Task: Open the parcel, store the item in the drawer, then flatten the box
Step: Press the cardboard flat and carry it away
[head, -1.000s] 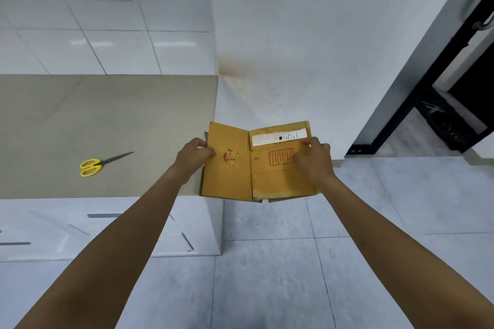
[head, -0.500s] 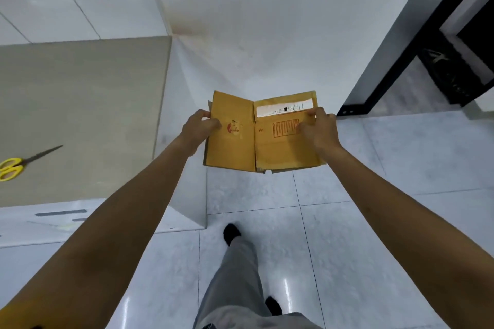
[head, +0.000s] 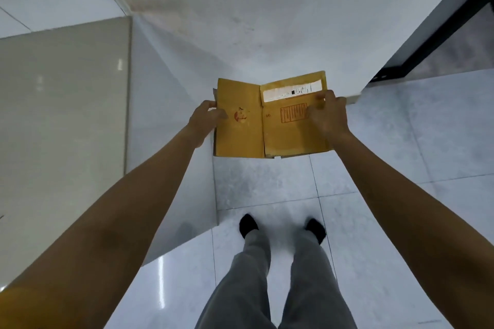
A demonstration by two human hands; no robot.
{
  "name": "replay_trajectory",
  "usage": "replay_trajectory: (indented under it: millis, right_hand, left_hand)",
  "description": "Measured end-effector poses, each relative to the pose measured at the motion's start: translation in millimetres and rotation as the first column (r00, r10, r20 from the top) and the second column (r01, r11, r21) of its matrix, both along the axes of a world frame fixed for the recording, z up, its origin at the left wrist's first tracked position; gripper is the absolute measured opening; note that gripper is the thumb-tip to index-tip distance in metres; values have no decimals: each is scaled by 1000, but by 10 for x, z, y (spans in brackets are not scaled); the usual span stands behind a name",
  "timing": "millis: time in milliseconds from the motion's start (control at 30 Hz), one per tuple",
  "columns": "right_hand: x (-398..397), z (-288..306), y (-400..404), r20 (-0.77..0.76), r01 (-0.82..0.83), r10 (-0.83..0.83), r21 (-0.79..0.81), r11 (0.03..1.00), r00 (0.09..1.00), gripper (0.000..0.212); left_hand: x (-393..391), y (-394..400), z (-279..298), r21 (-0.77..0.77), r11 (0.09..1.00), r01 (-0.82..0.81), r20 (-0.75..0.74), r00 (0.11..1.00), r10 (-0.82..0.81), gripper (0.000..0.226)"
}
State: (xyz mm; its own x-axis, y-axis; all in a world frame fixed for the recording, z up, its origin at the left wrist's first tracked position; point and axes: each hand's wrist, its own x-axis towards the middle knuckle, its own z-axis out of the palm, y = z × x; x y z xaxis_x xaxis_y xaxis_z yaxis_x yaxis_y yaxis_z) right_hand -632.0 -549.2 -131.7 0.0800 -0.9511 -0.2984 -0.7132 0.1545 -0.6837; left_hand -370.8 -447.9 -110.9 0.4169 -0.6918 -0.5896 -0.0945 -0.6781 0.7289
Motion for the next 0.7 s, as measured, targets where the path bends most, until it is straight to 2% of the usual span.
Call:
replay_trajectory:
  millis: [200, 300, 367, 433, 533, 700]
  right_hand:
    - [67, -909, -534, -8, -54, 54, 56, 997, 999, 41]
    - [103, -1459, -786, -45, -94, 98, 83, 992, 994, 41]
    - [129, -1816, -939, -57, -112, 117, 89, 990, 991, 42]
    - [168, -2265, -1113, -51, -122, 127, 82, 989, 991, 42]
    - [240, -3022, -1315, -52, -152, 159, 110, 982, 986, 43]
    - [329, -4384, -1564, -57, -198, 209, 156, 968, 976, 48]
  left_hand:
    - [29, -471, -853, 51, 999, -7, -15, 1000, 8, 44]
    - [2, -688, -1414, 57, 998, 8, -20, 1000, -7, 24]
    - [2, -815, -1820, 49, 999, -1, -32, 999, 2, 19]
    - [22, -949, -2326, 38, 999, -2, -20, 1000, 3, 29]
    - [61, -1064, -3108, 77, 996, -39, -1, 999, 39, 66]
    - [144, -1247, -4569, 160, 984, -76, 12, 997, 75, 62]
